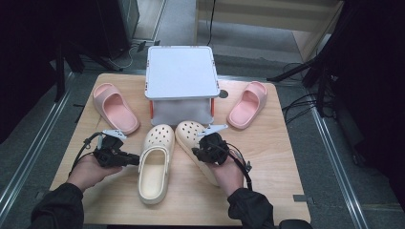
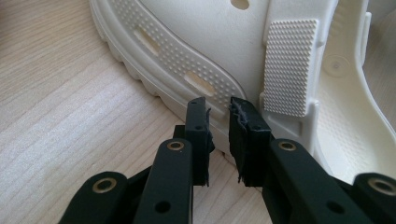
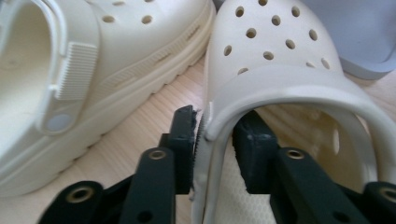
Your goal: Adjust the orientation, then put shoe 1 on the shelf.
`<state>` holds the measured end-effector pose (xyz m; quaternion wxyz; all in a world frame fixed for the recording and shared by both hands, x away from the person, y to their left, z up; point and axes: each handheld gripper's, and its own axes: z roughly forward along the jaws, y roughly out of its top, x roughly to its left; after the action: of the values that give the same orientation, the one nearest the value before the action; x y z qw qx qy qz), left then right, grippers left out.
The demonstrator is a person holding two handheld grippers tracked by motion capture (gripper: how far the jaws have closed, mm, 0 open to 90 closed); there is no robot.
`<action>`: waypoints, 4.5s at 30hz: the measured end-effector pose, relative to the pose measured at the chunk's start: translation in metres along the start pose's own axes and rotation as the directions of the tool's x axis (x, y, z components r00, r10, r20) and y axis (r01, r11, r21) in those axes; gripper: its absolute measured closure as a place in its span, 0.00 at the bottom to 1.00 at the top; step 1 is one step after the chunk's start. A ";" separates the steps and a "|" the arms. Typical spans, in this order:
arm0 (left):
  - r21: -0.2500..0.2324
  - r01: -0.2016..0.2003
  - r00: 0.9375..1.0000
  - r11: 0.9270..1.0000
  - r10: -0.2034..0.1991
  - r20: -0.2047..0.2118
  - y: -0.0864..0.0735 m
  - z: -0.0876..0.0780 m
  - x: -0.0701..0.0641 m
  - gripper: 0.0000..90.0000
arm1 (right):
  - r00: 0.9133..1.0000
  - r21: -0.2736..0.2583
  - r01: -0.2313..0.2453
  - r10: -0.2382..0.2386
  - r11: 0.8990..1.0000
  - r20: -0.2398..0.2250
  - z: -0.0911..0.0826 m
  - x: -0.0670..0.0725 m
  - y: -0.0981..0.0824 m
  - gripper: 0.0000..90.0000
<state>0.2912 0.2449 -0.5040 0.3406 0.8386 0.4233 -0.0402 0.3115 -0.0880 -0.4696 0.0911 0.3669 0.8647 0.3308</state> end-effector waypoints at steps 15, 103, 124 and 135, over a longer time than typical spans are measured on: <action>-0.007 0.007 1.000 1.000 -0.006 0.005 0.000 0.001 -0.001 0.85 | 0.996 -0.111 0.019 -0.029 0.994 -0.089 -0.069 -0.034 -0.019 0.79; -0.161 -0.118 0.993 0.980 0.113 -0.043 0.088 -0.036 -0.016 0.83 | 0.981 -0.177 -0.008 -0.027 0.984 -0.194 -0.048 -0.004 -0.036 0.52; -0.159 -0.208 0.975 0.965 0.191 -0.115 0.202 -0.052 -0.011 0.96 | 0.991 -0.117 -0.036 0.020 0.993 -0.134 -0.012 0.020 -0.024 0.41; -0.110 -0.194 0.976 0.975 0.181 -0.122 0.212 -0.033 0.008 0.96 | 0.993 -0.059 -0.082 0.076 0.995 -0.094 0.021 0.029 -0.013 0.33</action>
<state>0.4453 0.1833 -0.3678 0.3692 0.8534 0.3622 0.0647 0.2919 -0.0640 -0.4908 0.0494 0.3821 0.8420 0.3775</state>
